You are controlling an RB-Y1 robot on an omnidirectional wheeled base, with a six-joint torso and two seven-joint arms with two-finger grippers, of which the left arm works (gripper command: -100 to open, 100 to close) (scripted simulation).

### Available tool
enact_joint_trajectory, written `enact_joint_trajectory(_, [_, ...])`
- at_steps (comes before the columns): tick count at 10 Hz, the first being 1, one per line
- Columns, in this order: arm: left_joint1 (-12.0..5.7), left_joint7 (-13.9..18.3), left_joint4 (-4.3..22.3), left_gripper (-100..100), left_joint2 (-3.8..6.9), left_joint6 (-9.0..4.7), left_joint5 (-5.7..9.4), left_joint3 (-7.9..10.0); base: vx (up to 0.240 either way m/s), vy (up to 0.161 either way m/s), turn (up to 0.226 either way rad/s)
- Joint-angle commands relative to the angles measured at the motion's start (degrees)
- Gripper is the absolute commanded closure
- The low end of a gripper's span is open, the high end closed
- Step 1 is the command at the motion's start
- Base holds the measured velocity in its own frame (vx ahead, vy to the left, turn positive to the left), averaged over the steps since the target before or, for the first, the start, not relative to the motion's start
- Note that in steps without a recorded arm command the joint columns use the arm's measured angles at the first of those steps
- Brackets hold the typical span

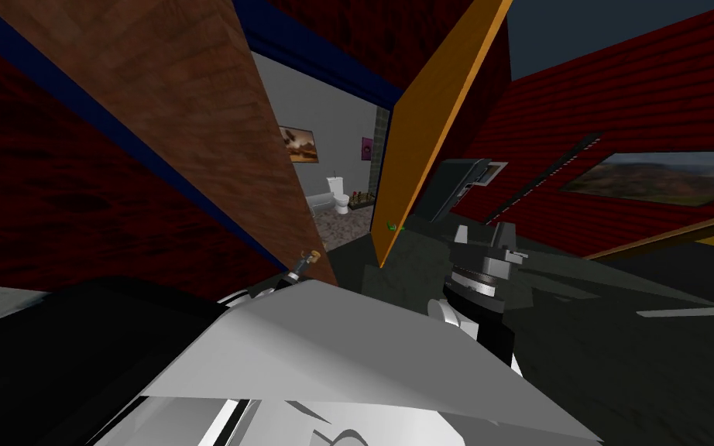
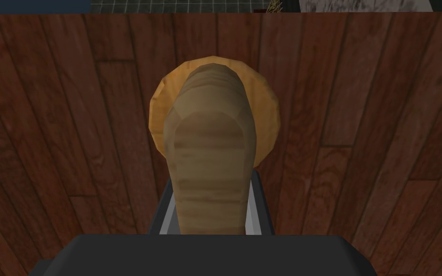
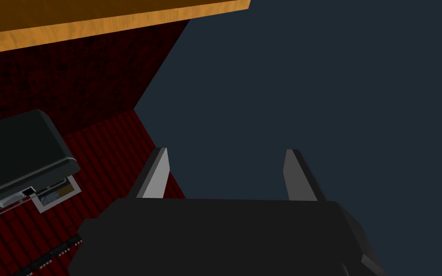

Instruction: Pull the door open

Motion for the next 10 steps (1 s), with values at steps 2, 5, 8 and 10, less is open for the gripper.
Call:
enact_joint_trajectory(2, [1.24, 0.48, -0.08, 100, 0.63, -1.68, 0.39, -0.84, -0.163, 0.054, -0.103])
enact_joint_trajectory(5, [0.99, 1.10, 2.45, 100, 0.44, -3.59, 1.10, -2.26, -0.098, 0.033, -0.086])
enact_joint_trajectory(8, [0.21, 1.63, 5.00, 100, 0.05, -5.40, 2.00, -3.61, -0.115, 0.037, -0.100])
enact_joint_trajectory(10, [-0.26, 1.94, 4.22, 100, -0.19, -6.48, 2.53, -4.42, -0.168, 0.056, -0.118])
